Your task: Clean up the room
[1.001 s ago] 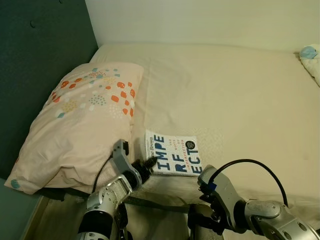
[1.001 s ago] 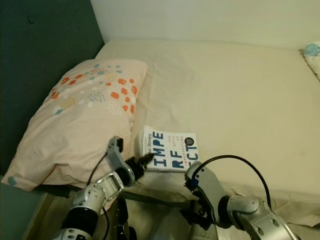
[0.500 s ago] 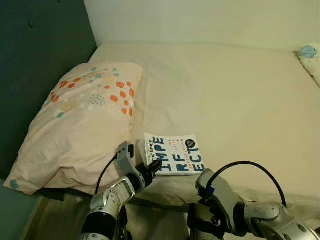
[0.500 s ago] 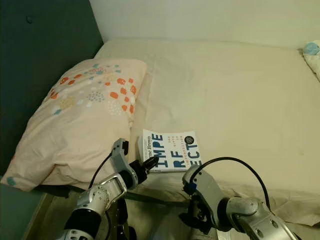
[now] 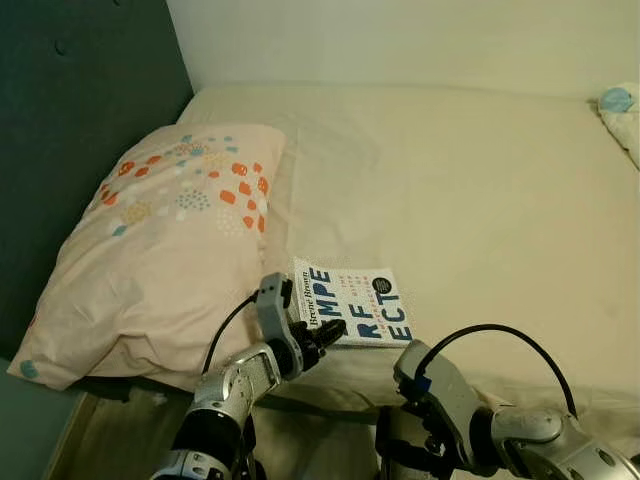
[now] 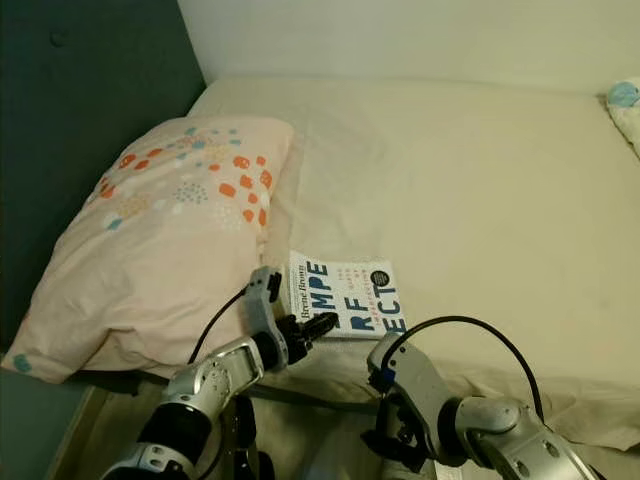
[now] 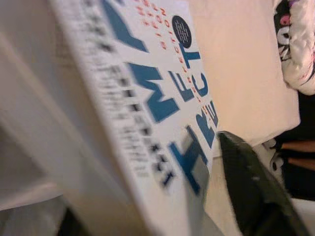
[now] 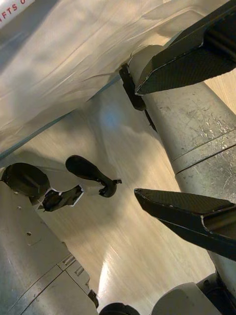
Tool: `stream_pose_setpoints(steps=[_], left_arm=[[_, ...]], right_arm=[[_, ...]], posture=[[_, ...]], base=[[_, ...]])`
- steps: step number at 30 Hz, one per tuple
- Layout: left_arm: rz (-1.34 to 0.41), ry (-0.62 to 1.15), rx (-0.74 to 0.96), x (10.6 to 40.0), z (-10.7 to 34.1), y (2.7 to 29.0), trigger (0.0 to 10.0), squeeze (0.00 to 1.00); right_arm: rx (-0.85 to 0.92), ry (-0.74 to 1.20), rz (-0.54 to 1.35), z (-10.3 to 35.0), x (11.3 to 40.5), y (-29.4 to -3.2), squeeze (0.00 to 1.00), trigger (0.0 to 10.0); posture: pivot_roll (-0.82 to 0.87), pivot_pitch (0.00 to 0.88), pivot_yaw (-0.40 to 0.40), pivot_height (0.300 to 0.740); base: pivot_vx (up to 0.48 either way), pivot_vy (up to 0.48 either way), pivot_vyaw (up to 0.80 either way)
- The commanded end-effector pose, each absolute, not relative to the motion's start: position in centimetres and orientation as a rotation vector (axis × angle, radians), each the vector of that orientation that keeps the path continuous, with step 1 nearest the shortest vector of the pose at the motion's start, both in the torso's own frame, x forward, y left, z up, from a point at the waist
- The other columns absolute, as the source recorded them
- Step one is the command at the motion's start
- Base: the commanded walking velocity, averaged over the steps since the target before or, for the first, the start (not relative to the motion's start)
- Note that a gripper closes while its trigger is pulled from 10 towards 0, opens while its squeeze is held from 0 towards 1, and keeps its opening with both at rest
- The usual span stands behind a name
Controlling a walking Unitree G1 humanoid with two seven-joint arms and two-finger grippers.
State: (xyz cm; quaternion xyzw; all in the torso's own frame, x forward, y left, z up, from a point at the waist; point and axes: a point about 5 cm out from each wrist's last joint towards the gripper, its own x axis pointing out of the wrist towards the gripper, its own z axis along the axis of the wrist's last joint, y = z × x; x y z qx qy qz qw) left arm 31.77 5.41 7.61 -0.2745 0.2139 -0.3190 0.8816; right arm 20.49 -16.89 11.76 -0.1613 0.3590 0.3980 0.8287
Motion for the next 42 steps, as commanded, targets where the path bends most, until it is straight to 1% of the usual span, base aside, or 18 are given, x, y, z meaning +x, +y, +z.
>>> stream_pose_setpoints(steps=[1,7,9,10,13,18,22,23,25,28,30,32,34,35,36,37,39,42], left_arm=[[-0.676,0.445,-0.511,31.6,7.1,5.8,10.0,0.00],[-0.694,0.402,-0.417,32.0,7.7,6.1,10.0,0.00],[-0.737,0.336,-0.299,32.4,9.0,6.0,10.0,0.00],[-0.737,0.336,-0.299,32.4,9.0,6.0,10.0,0.00],[-0.811,0.299,-0.159,32.5,9.8,6.2,10.0,0.00],[-0.850,0.303,-0.120,32.4,9.8,6.4,10.0,0.00],[-0.924,0.325,-0.071,31.8,9.5,6.7,10.0,0.00],[-0.980,0.348,-0.048,31.1,9.1,6.9,10.0,0.00],[-0.980,0.348,-0.048,31.1,9.1,6.9,10.0,0.00],[-1.115,0.417,-0.006,29.0,8.1,7.3,10.0,0.00],[-1.115,0.417,-0.006,29.0,8.1,7.3,10.0,0.00],[-1.093,0.397,0.051,29.3,7.8,7.6,10.0,0.00],[-1.093,0.397,0.051,29.3,7.8,7.6,10.0,0.00],[-1.051,0.330,0.129,30.2,8.3,7.9,10.0,0.00],[-1.051,0.330,0.129,30.2,8.3,7.9,10.0,0.00],[-1.039,0.261,0.167,30.9,9.3,8.1,10.0,0.00],[-1.039,0.236,0.173,31.1,9.8,8.1,10.0,0.00],[-1.039,0.154,0.220,32.1,12.0,8.8,10.0,0.00]], right_arm=[[-0.327,0.778,0.872,11.4,20.0,-16.4,0.00,10.0],[-0.319,0.774,0.871,11.4,20.1,-16.3,0.00,10.0],[-0.291,0.765,0.867,11.5,20.2,-16.1,0.00,10.0],[-0.291,0.765,0.867,11.5,20.2,-16.1,0.00,10.0],[-0.261,0.751,0.869,11.7,20.3,-15.7,0.00,10.0],[-0.259,0.752,0.869,11.7,20.3,-15.7,0.00,10.0],[-0.262,0.761,0.869,11.5,20.1,-15.8,0.00,10.0],[-0.263,0.768,0.875,11.4,20.0,-15.7,0.00,10.0],[-0.263,0.768,0.875,11.4,20.0,-15.7,0.00,10.0],[-0.262,0.776,0.886,11.3,19.9,-15.6,0.00,10.0],[-0.262,0.776,0.886,11.3,19.9,-15.6,0.00,10.0],[-0.262,0.777,0.887,11.3,19.9,-15.6,0.00,10.0],[-0.262,0.777,0.887,11.3,19.9,-15.6,0.00,10.0],[-0.262,0.778,0.889,11.3,20.0,-15.6,0.00,10.0],[-0.262,0.778,0.889,11.3,20.0,-15.6,0.00,10.0],[-0.262,0.780,0.889,11.3,20.0,-15.6,0.00,10.0],[-0.263,0.780,0.889,11.3,20.0,-15.6,0.00,10.0],[-0.265,0.780,0.887,11.3,20.0,-15.7,0.00,10.0]], posture=[[-0.11,0.278,0.032,0.603],[-0.11,0.276,0.032,0.603],[-0.10,0.271,0.033,0.603],[-0.10,0.271,0.033,0.603],[-0.10,0.268,0.035,0.603],[-0.10,0.264,0.039,0.603],[-0.10,0.259,0.041,0.603],[-0.10,0.257,0.039,0.603],[-0.10,0.257,0.039,0.603],[-0.09,0.252,0.036,0.603],[-0.09,0.252,0.036,0.603],[-0.09,0.250,0.033,0.603],[-0.09,0.250,0.033,0.603],[-0.09,0.248,0.030,0.603],[-0.09,0.248,0.030,0.603],[-0.09,0.246,0.031,0.603],[-0.09,0.246,0.031,0.603],[-0.10,0.244,0.030,0.603]], base=[[0.000,0.000,0.00],[0.000,0.000,0.00],[0.000,0.000,0.00],[0.000,0.000,0.00],[0.000,0.000,0.00],[0.000,0.000,0.00],[0.000,0.000,0.00],[0.000,0.000,0.00],[0.000,0.000,0.00],[0.000,0.000,0.00],[0.000,0.000,0.00],[0.000,0.000,0.00],[0.000,0.000,0.00],[0.000,0.000,0.00],[0.000,0.000,0.00],[0.000,0.000,0.00],[0.000,0.000,0.00],[0.000,0.000,0.00]])
